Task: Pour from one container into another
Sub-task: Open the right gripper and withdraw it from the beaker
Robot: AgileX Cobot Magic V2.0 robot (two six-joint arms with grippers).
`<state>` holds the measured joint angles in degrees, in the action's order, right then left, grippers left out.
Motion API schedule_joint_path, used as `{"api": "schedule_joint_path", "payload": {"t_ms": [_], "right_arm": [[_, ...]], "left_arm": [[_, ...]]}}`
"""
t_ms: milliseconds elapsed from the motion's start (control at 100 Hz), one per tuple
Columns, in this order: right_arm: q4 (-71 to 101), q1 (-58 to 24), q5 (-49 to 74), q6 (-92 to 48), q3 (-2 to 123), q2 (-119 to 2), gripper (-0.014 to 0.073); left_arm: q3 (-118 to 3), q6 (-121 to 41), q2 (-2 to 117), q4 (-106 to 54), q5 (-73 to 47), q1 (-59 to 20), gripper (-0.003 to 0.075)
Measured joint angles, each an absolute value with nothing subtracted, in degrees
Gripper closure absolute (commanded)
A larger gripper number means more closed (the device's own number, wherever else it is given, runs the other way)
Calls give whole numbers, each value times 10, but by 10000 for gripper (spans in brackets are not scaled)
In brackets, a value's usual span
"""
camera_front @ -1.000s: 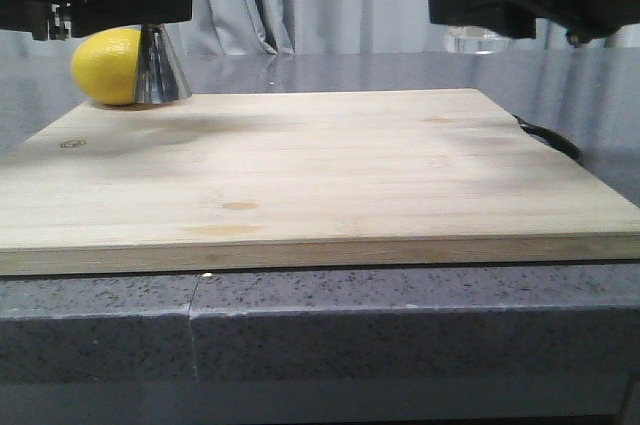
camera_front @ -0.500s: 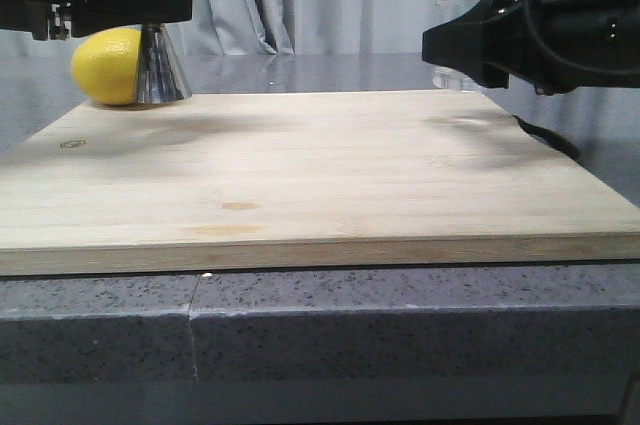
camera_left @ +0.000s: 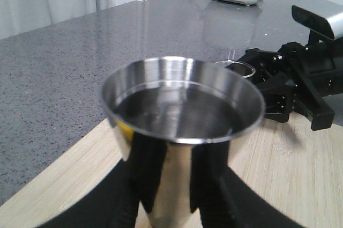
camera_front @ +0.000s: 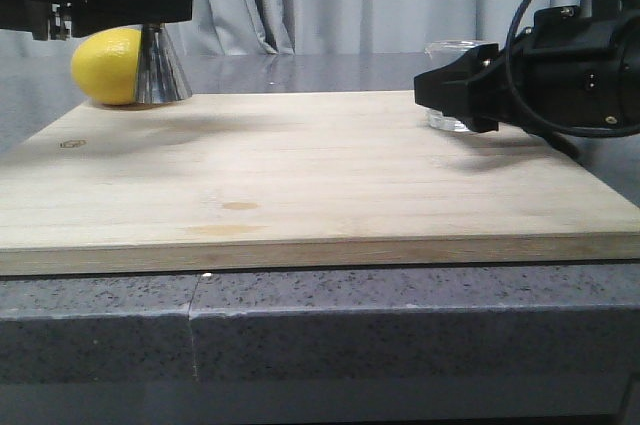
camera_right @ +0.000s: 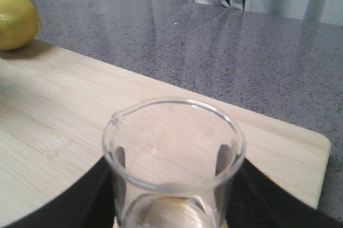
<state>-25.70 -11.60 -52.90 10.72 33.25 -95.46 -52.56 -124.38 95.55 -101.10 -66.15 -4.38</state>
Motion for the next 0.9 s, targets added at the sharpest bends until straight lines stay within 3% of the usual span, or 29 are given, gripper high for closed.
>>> {"api": "schedule_joint_path", "payload": {"t_ms": [80,270,340,520,900], "right_arm": [[-257,-116,-529,107,332,-955,263],[-257,-116,-530,107,332,-955,22],[-257,-116,-529,107,332,-952,-27],[-256,-133,-442,130,324,-889,-34],[-232,-189,43,239,319,-635,-34]], "left_arm": [[-526,-1244,956,-1011,-661,-44,514],[-526,-1244,956,-1011,-661,-44,514],[-526,-1244,956,-1011,-661,-44,514],[-526,-1244,956,-1011,-661,-44,514],[-526,-1244,956,-1011,-661,-44,514]]}}
